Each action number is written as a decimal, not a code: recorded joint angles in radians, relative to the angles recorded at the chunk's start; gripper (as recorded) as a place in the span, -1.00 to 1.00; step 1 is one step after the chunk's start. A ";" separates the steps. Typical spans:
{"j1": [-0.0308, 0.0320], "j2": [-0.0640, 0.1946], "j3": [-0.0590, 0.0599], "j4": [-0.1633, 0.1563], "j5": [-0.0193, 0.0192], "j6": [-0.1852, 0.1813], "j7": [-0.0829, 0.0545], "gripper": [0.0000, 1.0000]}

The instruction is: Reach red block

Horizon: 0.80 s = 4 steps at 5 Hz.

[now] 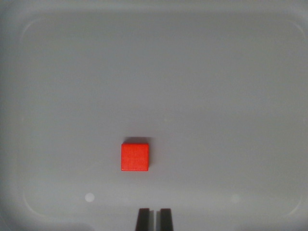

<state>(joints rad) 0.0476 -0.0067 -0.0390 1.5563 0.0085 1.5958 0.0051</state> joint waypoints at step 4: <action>0.0013 0.005 0.001 -0.020 0.0003 -0.027 0.001 -1.00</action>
<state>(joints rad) 0.0488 -0.0013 -0.0382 1.5359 0.0087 1.5690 0.0057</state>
